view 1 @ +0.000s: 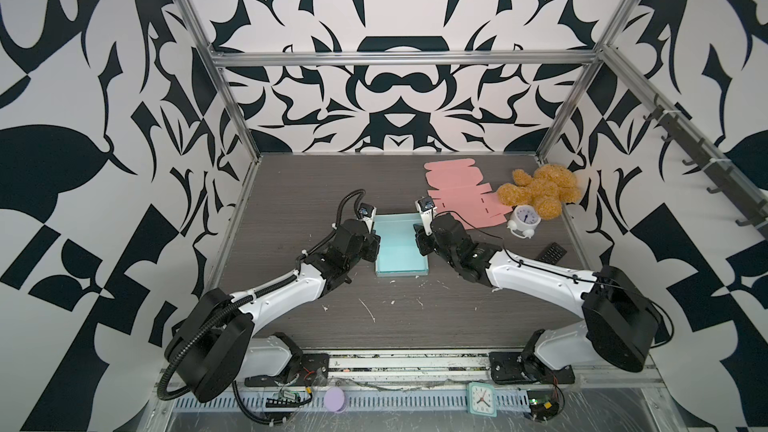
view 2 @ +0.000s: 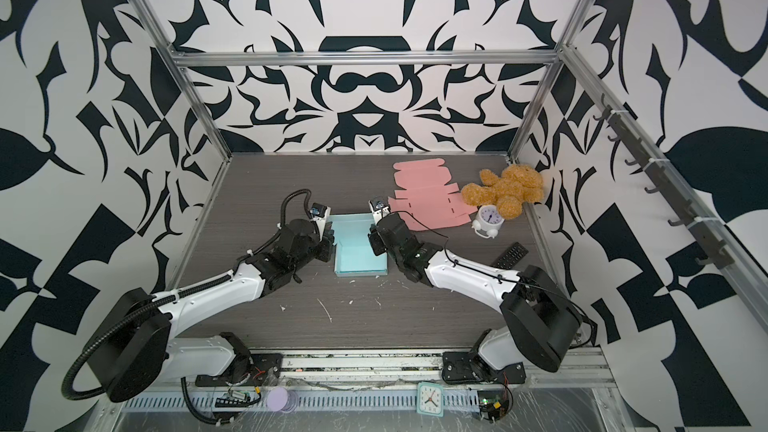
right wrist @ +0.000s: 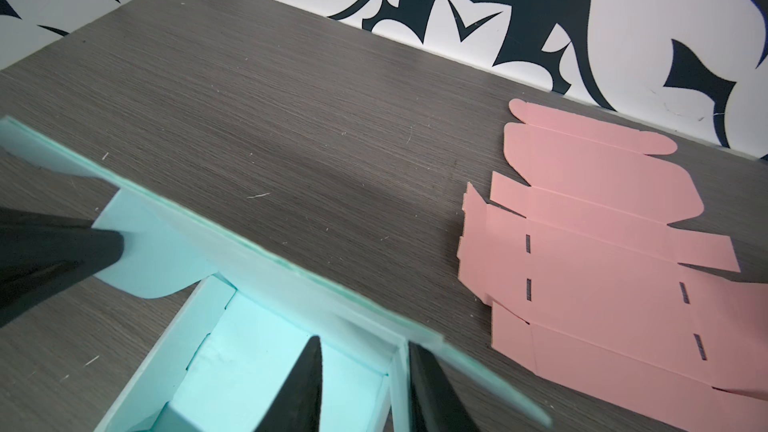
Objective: Fold the paper box
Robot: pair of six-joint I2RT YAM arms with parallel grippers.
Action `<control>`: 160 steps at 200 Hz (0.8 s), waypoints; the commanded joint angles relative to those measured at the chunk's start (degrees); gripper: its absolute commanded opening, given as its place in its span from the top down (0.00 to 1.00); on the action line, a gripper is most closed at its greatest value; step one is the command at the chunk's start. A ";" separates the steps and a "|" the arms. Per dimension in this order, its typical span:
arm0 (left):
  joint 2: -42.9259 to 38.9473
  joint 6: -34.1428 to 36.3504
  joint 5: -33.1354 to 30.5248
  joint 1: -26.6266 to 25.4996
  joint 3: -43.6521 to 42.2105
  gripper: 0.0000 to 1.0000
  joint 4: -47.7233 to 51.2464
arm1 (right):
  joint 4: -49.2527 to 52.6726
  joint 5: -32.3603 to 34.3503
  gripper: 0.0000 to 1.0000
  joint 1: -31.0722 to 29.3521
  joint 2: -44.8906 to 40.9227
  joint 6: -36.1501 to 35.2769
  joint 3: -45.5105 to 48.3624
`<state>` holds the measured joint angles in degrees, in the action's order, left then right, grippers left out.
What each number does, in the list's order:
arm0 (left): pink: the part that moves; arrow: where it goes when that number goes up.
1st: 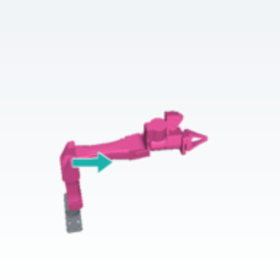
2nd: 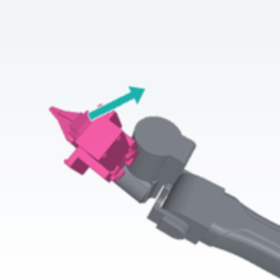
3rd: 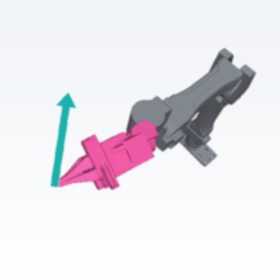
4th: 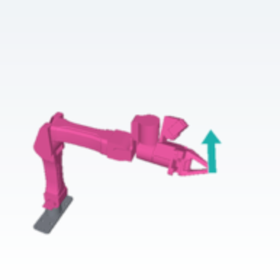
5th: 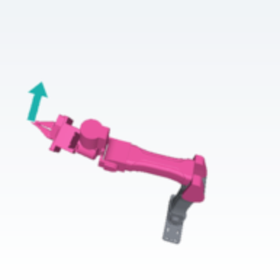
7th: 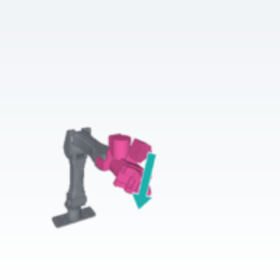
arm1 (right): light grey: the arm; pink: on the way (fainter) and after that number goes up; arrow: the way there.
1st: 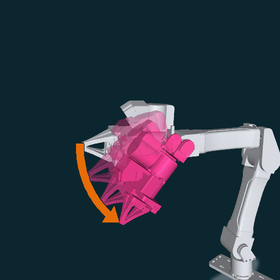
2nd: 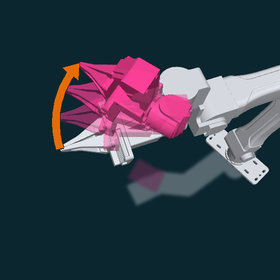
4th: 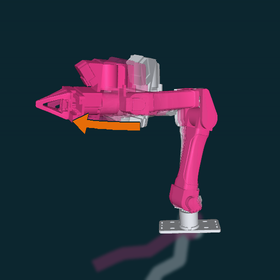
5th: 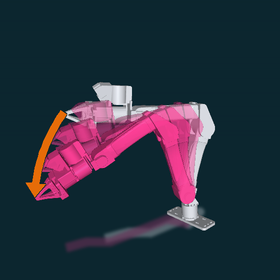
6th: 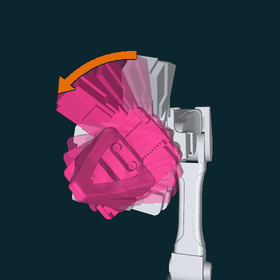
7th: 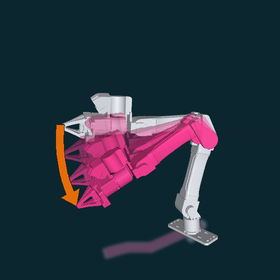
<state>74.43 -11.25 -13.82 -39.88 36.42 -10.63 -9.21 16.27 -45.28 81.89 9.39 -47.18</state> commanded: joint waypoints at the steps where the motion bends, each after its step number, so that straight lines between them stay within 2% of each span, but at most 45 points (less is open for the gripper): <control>1: 0.01 0.41 0.67 -0.29 1.32 0.98 1.58 | 0.47 -0.99 0.64 0.28 -1.99 1.16 0.62; 51: -0.23 0.49 0.81 -0.29 1.11 0.98 1.06 | 0.17 -1.42 0.68 1.24 -1.21 1.77 1.32; 126: -0.37 0.45 1.00 -0.29 0.80 0.98 0.73 | 1.57 -4.60 0.68 4.88 -2.15 4.85 3.23; 160: -0.61 0.38 1.04 -0.30 0.84 0.98 0.71 | 1.71 -7.16 0.75 5.31 -2.16 4.81 3.25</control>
<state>74.43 -10.90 -13.65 -39.90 36.42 -10.17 -6.90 11.53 -40.03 81.36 13.17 -43.70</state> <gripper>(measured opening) 0.051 0.274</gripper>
